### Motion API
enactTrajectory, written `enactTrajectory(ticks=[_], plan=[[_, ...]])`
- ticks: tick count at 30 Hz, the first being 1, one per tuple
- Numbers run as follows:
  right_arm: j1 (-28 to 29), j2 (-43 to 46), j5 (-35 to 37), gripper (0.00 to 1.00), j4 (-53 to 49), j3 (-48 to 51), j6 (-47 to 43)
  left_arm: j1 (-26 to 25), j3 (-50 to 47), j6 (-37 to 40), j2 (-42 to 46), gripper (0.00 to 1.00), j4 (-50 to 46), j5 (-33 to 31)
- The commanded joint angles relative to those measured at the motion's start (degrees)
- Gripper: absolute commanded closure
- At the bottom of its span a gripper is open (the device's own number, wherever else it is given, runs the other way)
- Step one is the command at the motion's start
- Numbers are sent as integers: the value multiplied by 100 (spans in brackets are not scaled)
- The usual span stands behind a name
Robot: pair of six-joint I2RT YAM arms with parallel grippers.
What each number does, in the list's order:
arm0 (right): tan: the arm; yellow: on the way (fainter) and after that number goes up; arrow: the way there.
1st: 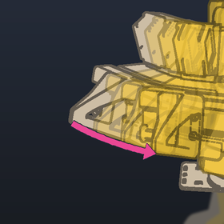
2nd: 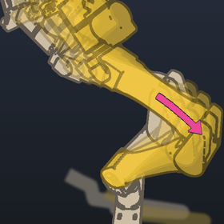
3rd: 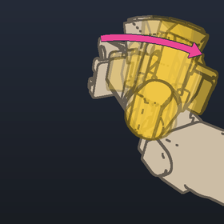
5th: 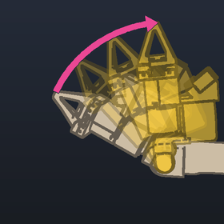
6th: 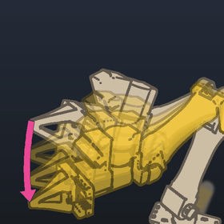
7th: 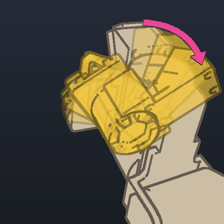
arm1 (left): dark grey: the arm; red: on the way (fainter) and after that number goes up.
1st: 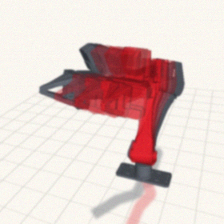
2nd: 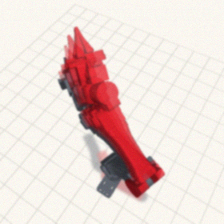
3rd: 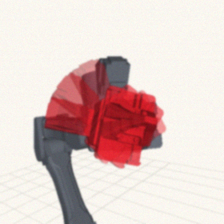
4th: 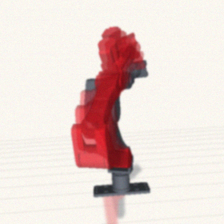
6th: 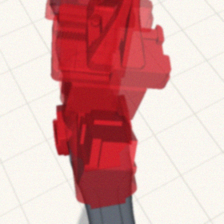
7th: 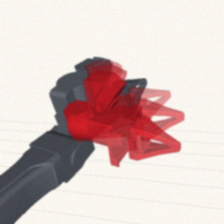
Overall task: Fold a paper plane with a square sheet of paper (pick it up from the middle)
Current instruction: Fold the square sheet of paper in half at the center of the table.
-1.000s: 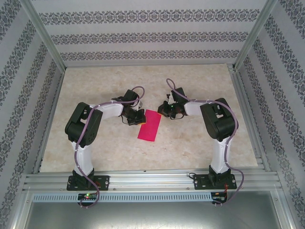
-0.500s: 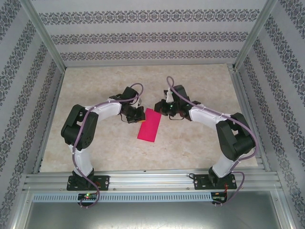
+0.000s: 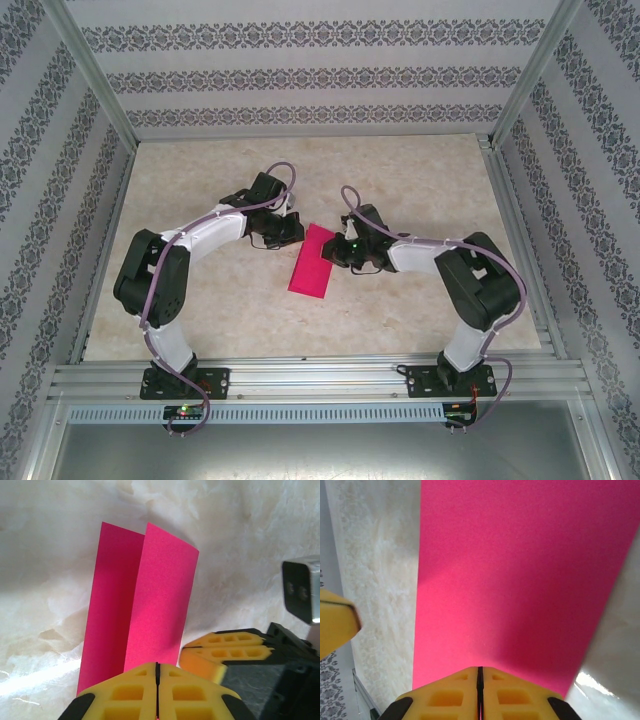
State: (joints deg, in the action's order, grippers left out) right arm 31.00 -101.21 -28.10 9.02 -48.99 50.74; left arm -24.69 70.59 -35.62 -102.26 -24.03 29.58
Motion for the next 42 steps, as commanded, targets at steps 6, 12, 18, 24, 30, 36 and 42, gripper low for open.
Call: enactTrajectory(ticks=[6, 12, 18, 24, 30, 36, 42], plan=[[222, -536, 320, 91, -631, -522, -302, 6, -53, -42, 276, 91, -161, -65], [219, -518, 389, 91, -628, -532, -267, -1, -90, -17, 253, 91, -137, -12], [238, -537, 446, 91, -560, -534, -118, 0, -95, 7, 121, 91, -102, 182], [254, -557, 513, 90, -602, -557, -81, -30, 32, 37, -331, 91, -45, 634], [257, -543, 533, 90, -696, -585, -115, -124, 234, 46, -847, 92, -84, 648], [257, -537, 526, 90, -726, -602, -134, -146, 248, 48, -1139, 94, -55, 486], [266, -447, 445, 89, -749, -626, -122, -144, 217, 107, -1357, 95, -58, 351]])
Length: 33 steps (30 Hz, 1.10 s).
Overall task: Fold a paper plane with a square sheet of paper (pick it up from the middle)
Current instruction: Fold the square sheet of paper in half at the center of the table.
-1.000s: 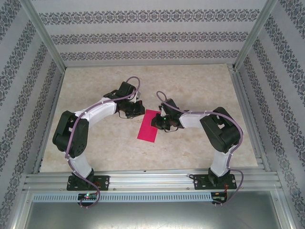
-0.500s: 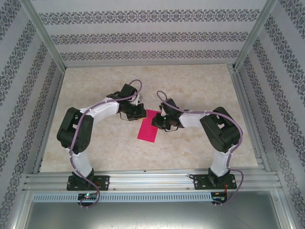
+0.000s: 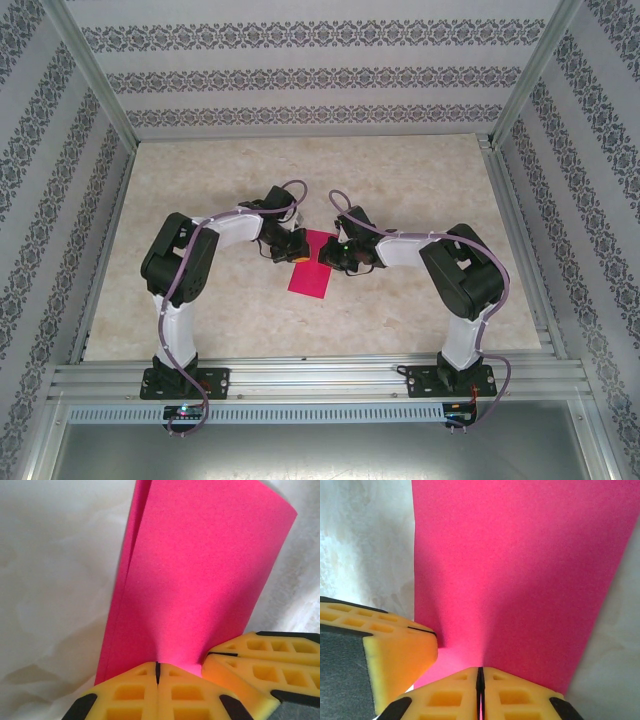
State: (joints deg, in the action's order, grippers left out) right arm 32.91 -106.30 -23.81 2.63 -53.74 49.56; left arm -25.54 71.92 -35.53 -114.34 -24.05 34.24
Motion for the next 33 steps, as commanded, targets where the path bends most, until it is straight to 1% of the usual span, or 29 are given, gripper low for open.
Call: enactTrajectory(ticks=[1, 7, 10, 13, 20, 27, 33], plan=[[68, 120, 26, 89, -123, -140, -11, -58, 60, 107, -157, 95, -56, -155], [71, 679, 10, 88, -149, 108, -40, -58, -63, 221, -224, 96, -100, -347], [151, 874, -121, 89, 106, 359, 103, -56, -119, 235, -254, 96, -64, -358], [302, 1016, -79, 90, 301, 643, 280, -57, -130, 235, -281, 96, -47, -312], [611, 912, -167, 93, 770, 1063, 528, -56, -82, 292, -275, 96, -100, -299], [748, 870, -352, 93, 1165, 1312, 610, -59, -45, 292, -274, 96, -126, -284], [835, 727, -417, 93, 1308, 1452, 619, -57, -22, 283, -248, 96, -125, -252]])
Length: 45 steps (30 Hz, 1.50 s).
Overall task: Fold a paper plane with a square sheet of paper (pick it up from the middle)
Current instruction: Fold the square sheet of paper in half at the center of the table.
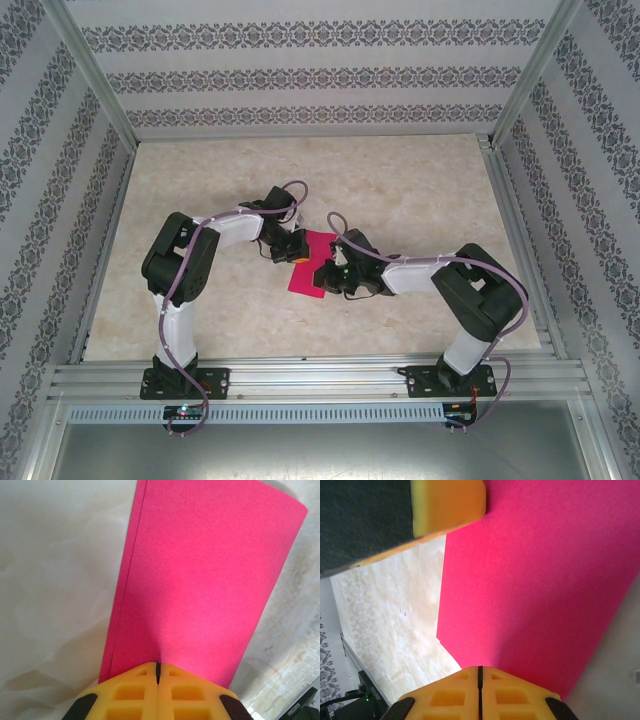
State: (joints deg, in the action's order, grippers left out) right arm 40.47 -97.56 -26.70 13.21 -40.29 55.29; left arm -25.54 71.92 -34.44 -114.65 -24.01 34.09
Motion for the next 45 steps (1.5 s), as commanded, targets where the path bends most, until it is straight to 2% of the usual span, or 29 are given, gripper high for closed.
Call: enactTrajectory(ticks=[1, 6, 16, 24, 27, 35, 39, 45], plan=[[88, -179, -132, 93, 290, 124, 45, -62, -4, 174, -203, 96, -126, -218], [84, -292, -50, 93, 340, 115, 48, -59, 107, 200, -25, 94, -152, 19], [84, -360, 75, 92, 374, 118, 115, -73, 39, 331, 694, 78, -227, 296], [92, -397, 60, 91, 362, 136, 149, -214, -240, 350, 442, 83, 21, 645], [86, -348, 95, 91, 332, 146, 133, -223, -265, 288, 243, 87, -2, 438], [77, -25, 67, 90, 324, 165, 171, -226, -314, 331, 5, 90, -174, -82], [82, 267, 80, 90, 260, 257, 127, -230, -404, 367, -7, 90, -136, -130], [217, 168, 130, 91, 231, 313, 131, -223, -362, 420, -36, 90, -191, -170]])
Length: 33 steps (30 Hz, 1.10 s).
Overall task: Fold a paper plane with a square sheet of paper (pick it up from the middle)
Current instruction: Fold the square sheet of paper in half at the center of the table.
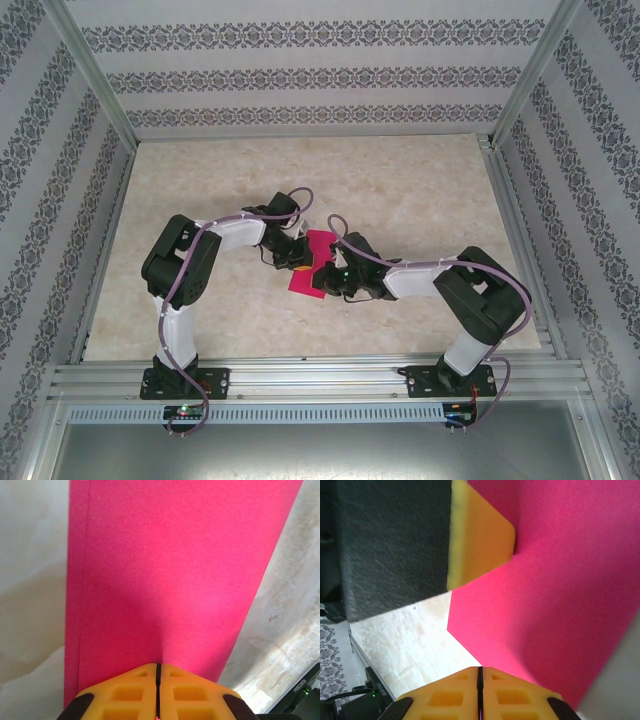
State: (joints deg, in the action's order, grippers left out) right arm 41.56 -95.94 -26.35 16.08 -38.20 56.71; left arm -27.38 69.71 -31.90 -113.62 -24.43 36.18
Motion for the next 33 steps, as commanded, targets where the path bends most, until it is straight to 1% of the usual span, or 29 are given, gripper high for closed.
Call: enactTrajectory(ticks=[1, 8, 11, 14, 18, 20, 27, 29, 31, 33], plan=[[120, -23, 149, 91, -51, 142, -30, -41, -133, 173, -139, 91, -152, -389], [168, -392, 361, 92, -201, 318, -235, -40, -93, 185, -141, 92, -194, -406], [155, -475, 349, 92, 3, 467, -185, -42, -86, 169, -126, 92, -170, -429], [160, -185, 221, 92, 74, 441, -87, -41, -72, 192, -121, 92, -233, -444], [74, 476, 206, 92, -32, 298, -196, -44, -76, 193, -117, 92, -238, -436], [73, 523, 164, 92, -26, 275, -303, -40, -79, 169, -108, 92, -213, -424], [92, -36, -52, 92, 454, 538, -186, -43, -28, 202, -106, 92, -265, -418], [105, -157, -93, 92, 449, 565, -214, -40, -19, 210, -116, 92, -282, -404], [88, -188, -43, 92, 412, 619, -238, -45, -29, 194, -116, 92, -248, -406], [26, -104, -173, 92, 436, 629, -192, -43, -4, 189, -140, 92, -260, -393]])
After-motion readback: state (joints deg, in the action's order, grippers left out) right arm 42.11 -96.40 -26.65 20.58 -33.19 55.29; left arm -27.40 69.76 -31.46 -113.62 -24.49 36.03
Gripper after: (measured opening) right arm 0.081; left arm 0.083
